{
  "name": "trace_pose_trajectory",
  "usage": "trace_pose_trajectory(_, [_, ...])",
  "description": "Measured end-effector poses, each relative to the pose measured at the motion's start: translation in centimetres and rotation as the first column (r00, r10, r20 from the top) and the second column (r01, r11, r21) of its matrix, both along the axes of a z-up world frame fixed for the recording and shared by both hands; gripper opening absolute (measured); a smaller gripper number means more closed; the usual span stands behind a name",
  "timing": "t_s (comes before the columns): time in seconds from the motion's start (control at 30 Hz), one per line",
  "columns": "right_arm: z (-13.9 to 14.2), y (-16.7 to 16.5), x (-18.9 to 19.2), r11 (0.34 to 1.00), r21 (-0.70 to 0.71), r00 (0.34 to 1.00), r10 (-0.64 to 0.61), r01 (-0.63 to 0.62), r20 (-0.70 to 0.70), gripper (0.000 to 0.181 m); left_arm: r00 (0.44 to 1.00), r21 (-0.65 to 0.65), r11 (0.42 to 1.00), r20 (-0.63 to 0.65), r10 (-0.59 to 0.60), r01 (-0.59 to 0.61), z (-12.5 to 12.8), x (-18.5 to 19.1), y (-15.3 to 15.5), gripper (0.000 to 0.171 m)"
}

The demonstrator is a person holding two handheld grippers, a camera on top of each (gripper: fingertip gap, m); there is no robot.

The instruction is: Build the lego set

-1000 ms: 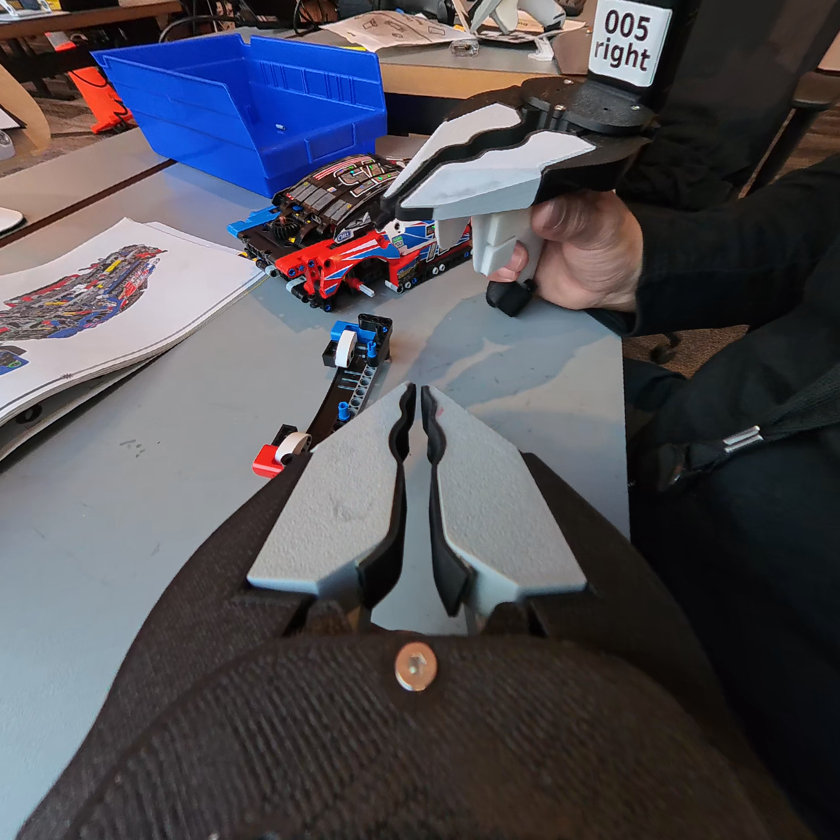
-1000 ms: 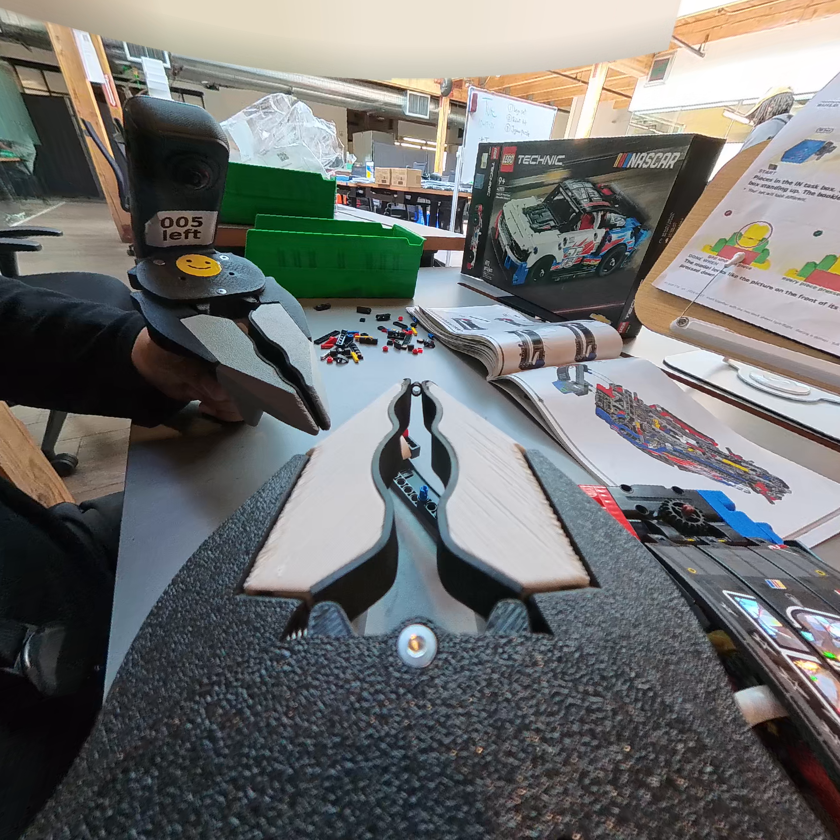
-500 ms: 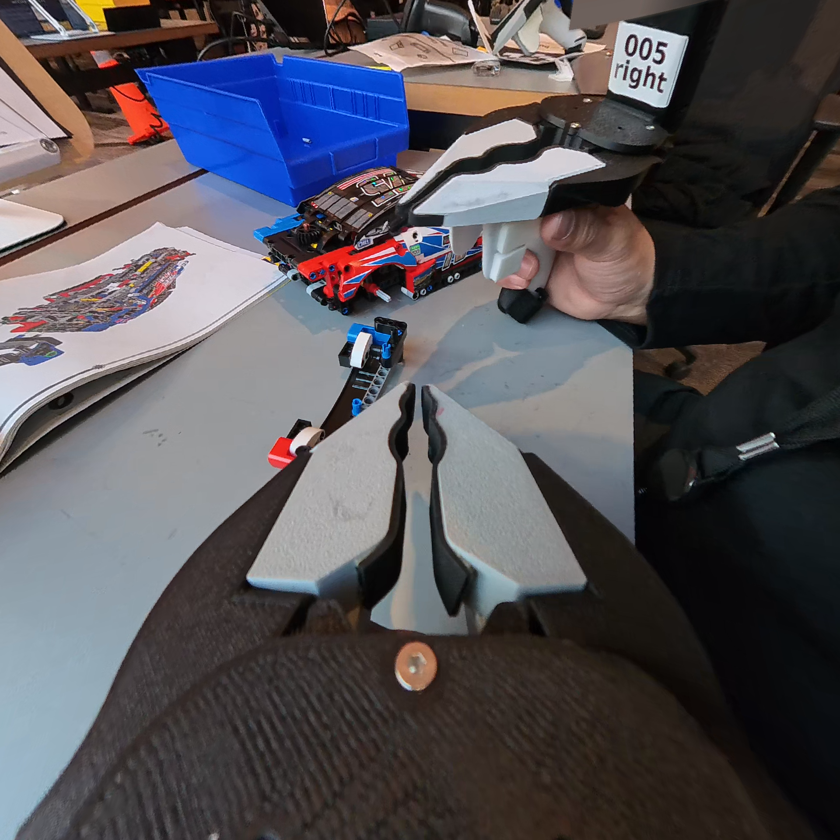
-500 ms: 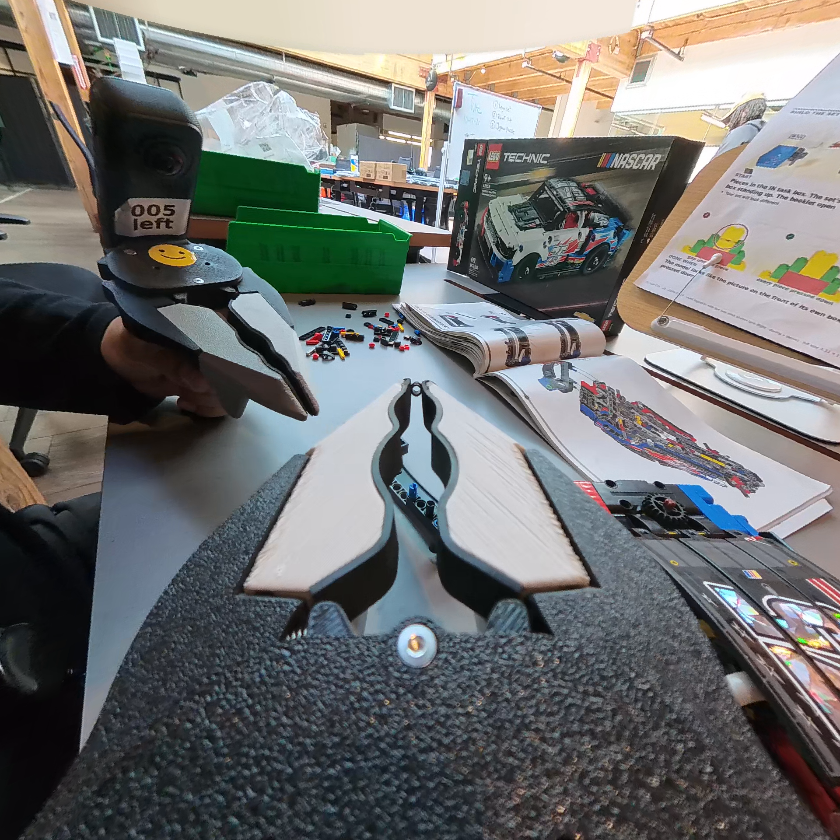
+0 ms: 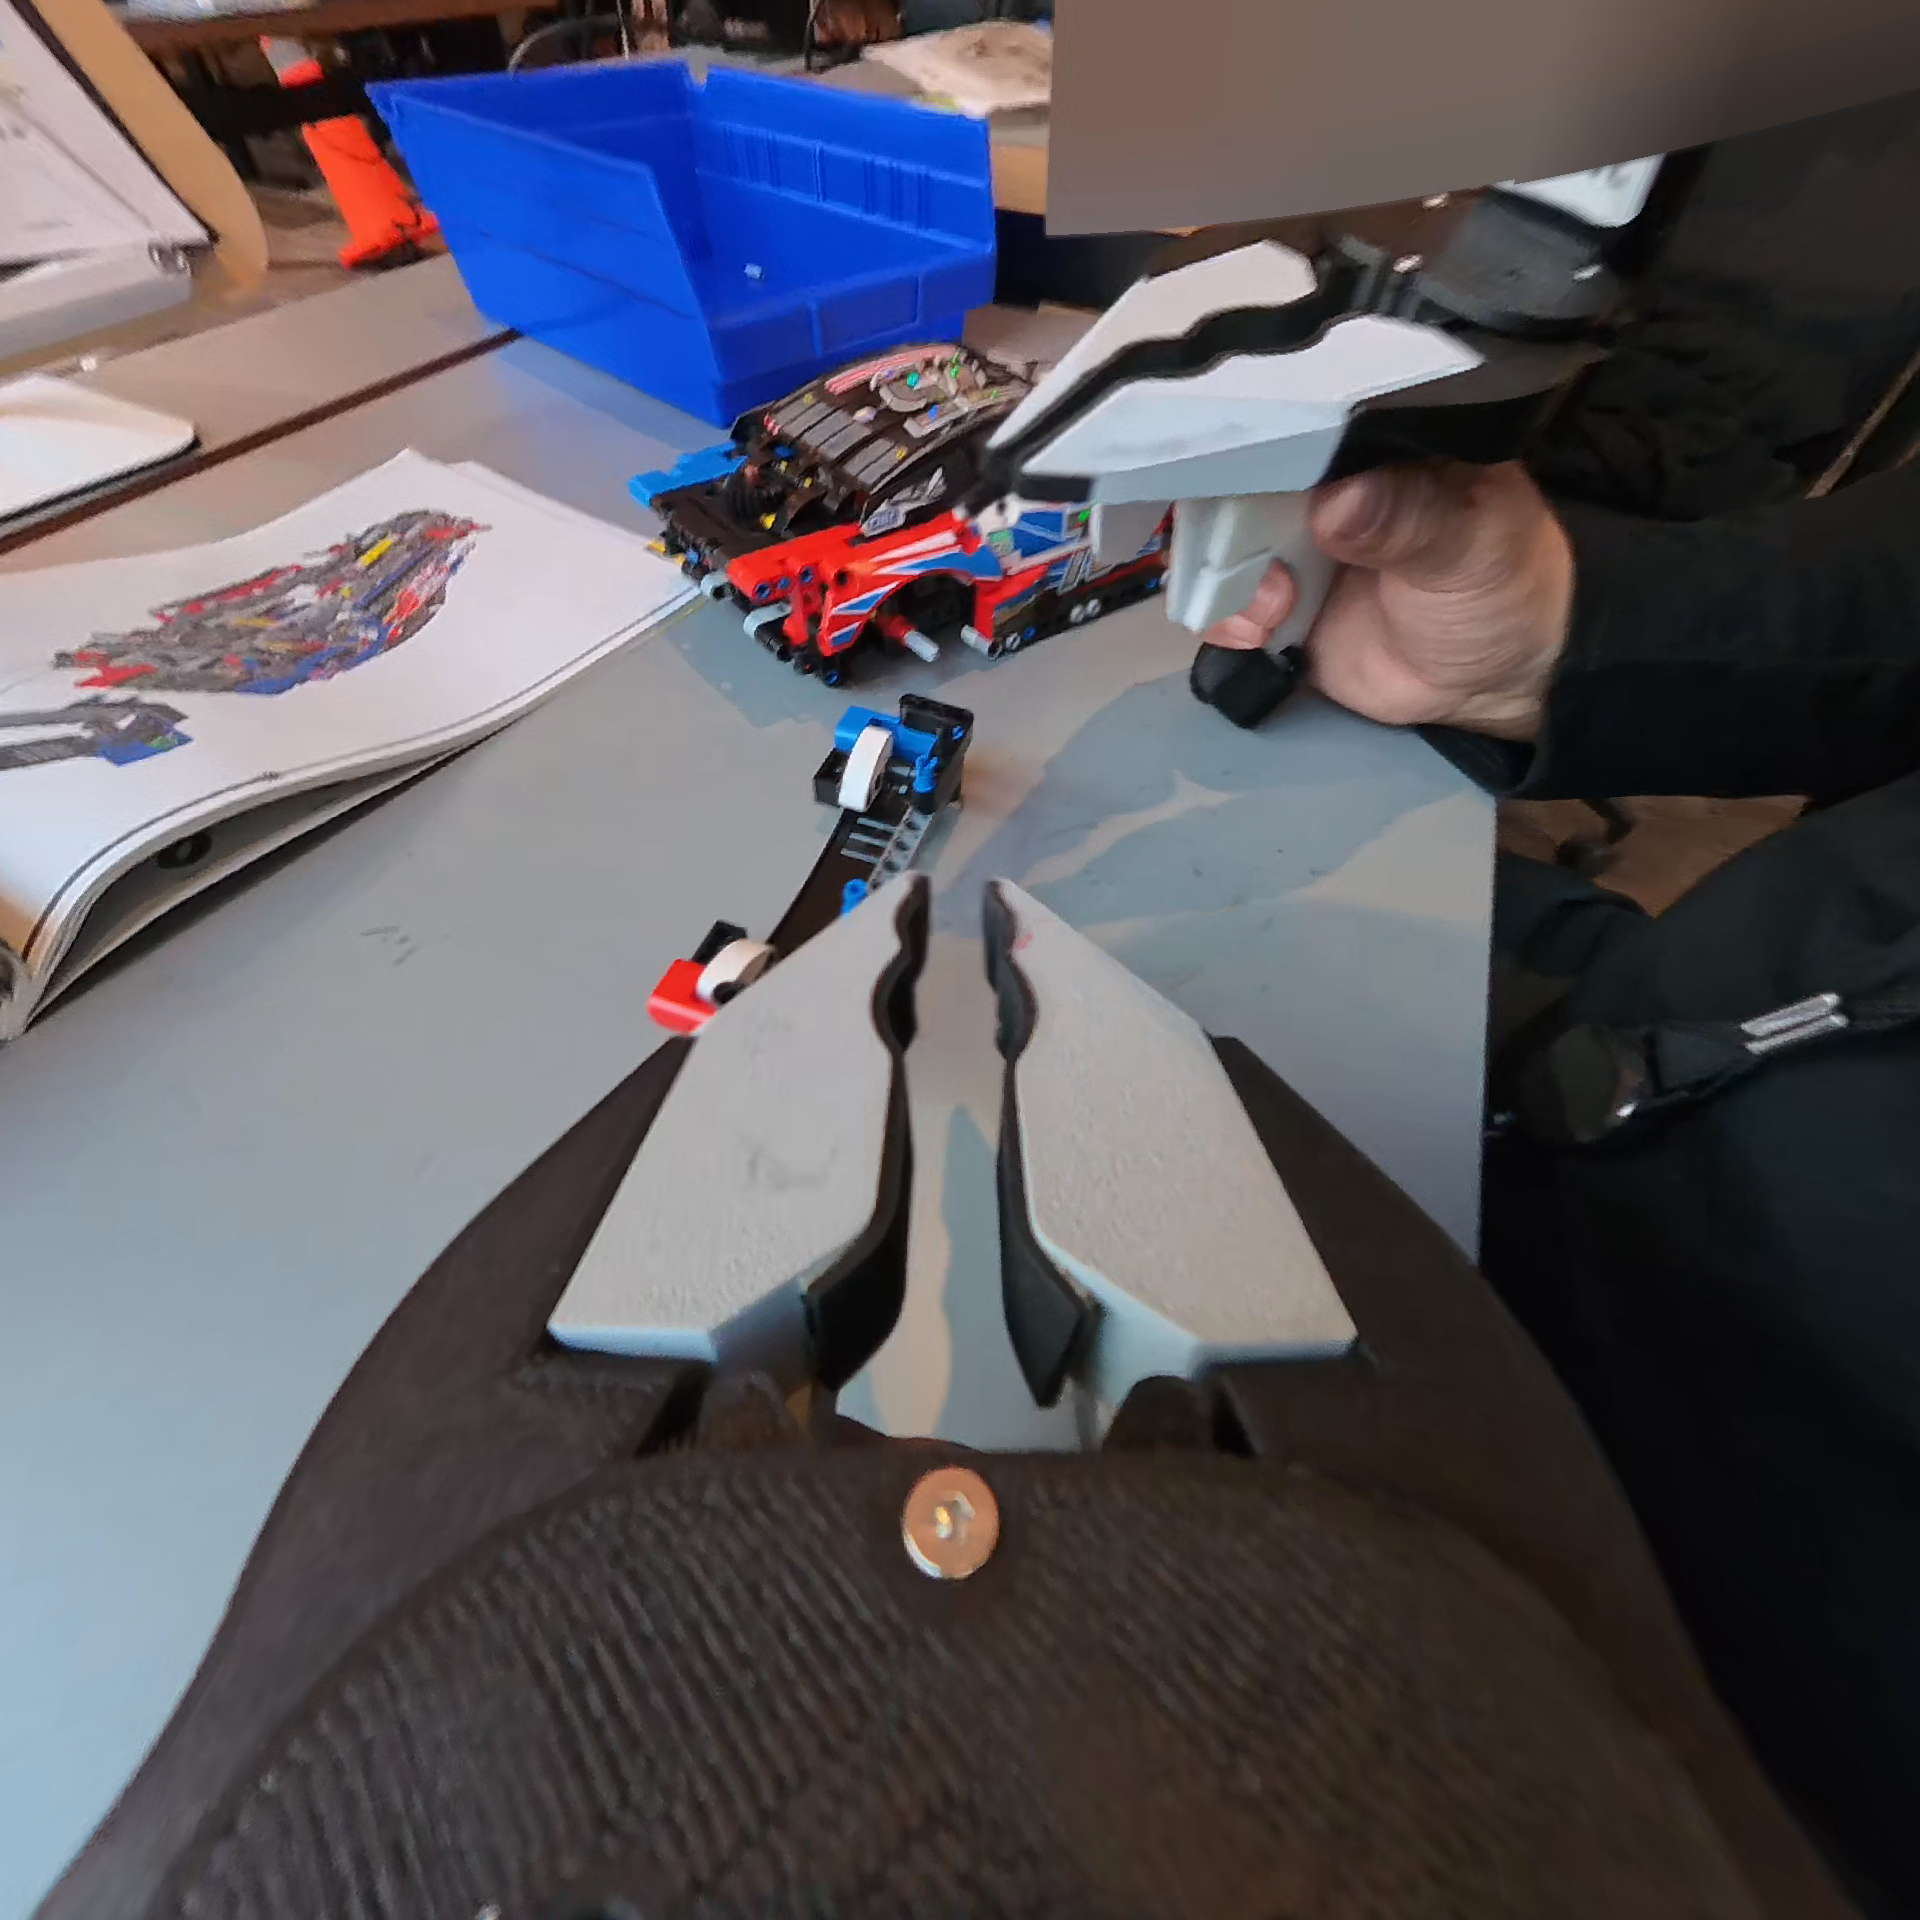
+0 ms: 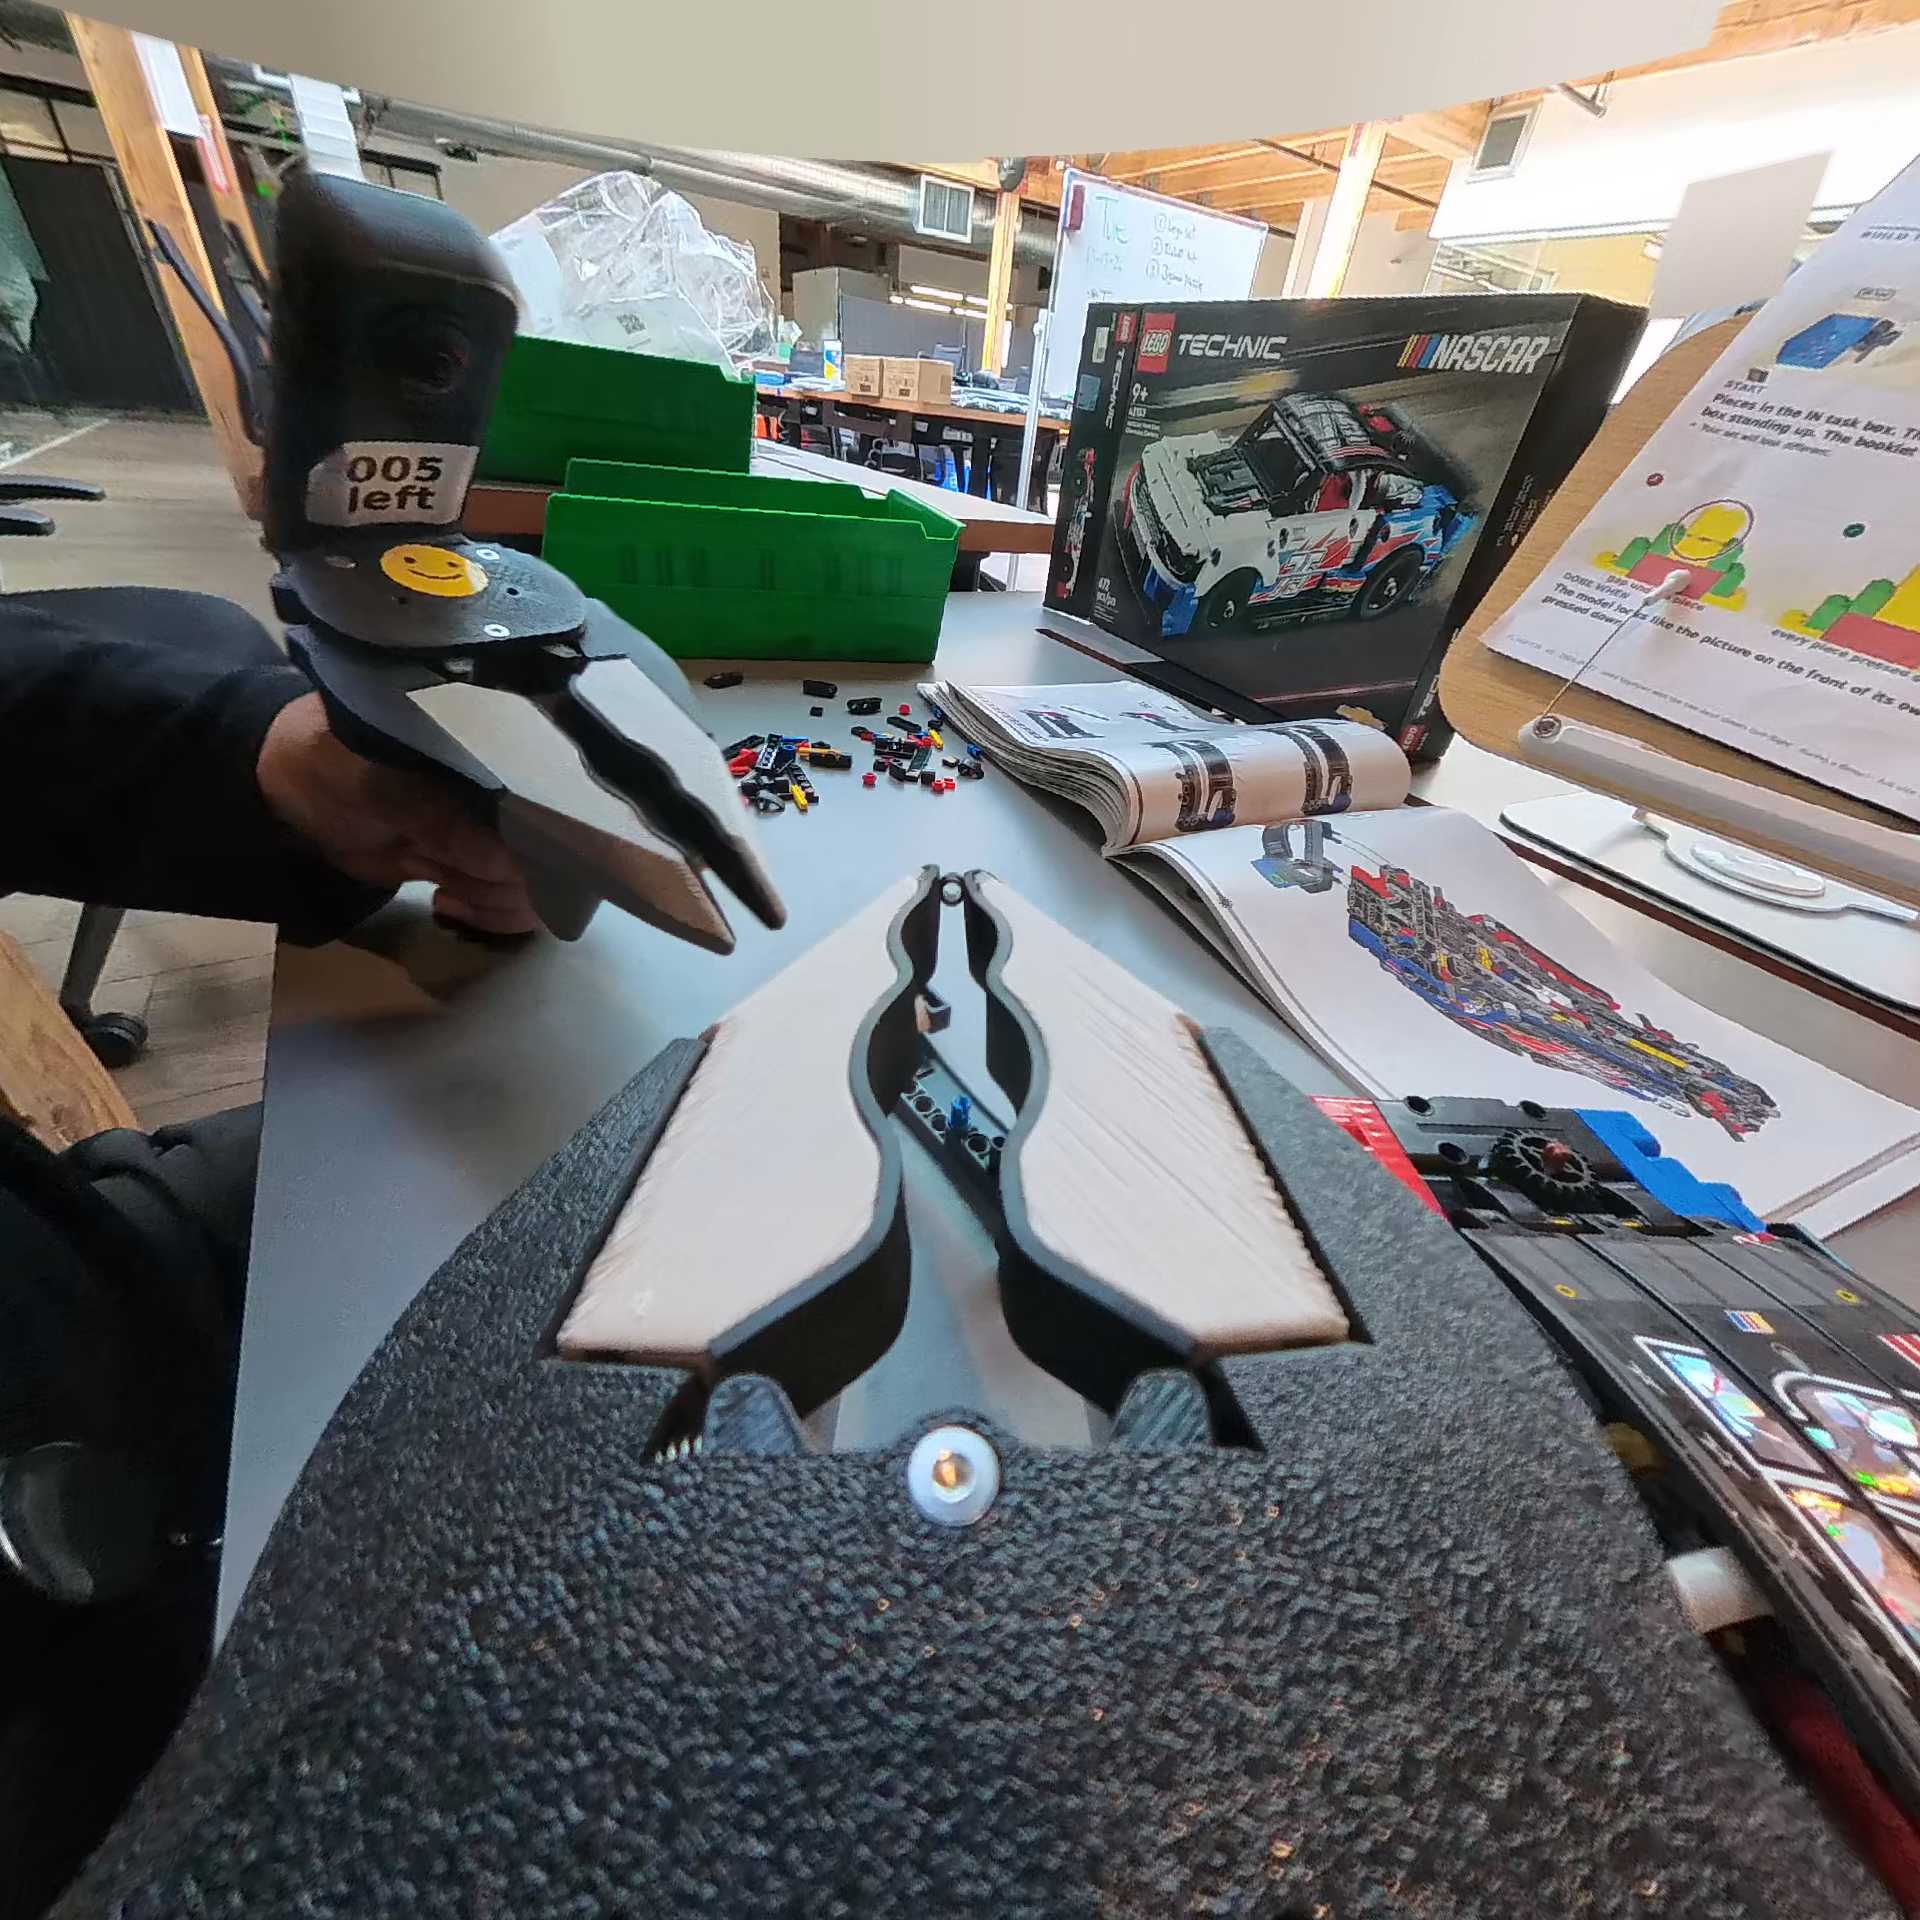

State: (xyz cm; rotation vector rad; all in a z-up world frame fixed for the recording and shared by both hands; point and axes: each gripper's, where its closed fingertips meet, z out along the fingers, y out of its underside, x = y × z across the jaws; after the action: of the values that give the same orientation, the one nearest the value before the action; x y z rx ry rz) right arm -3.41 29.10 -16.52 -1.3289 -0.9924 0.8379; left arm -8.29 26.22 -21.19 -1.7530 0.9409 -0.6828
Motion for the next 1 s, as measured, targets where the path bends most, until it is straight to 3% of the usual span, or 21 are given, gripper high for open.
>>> trace_pose_trajectory(0.13, [-0.3, -0.3, -0.3, 1.0, -0.001, 0.999, 0.024, -0.024, 0.026, 0.004, 0.992, 0.082, 0.996, -0.126, 0.026, -0.016, -0.8, -1.3, 1.6, 0.02])
trace_pose_trajectory(0.33, [-2.3, -0.9, -1.9, 0.99, -0.081, 0.979, 0.124, -0.112, 0.16, 0.004, 0.953, 0.176, 0.977, -0.297, -0.061, 0.117, -1.5, -2.0, 2.6, 0.026])
trace_pose_trajectory(0.53, [-3.8, -1.0, -3.3, 0.984, -0.108, 0.942, 0.17, -0.144, 0.291, 0.004, 0.927, 0.152, 0.965, -0.342, -0.152, 0.214, -2.6, -2.4, 3.1, 0.027])
trace_pose_trajectory(1.0, [-5.7, -1.2, -5.3, 0.968, -0.102, 0.802, 0.246, -0.228, 0.545, 0.004, 0.914, 0.109, 0.96, -0.349, -0.207, 0.259, -3.5, -1.3, 2.3, 0.021])
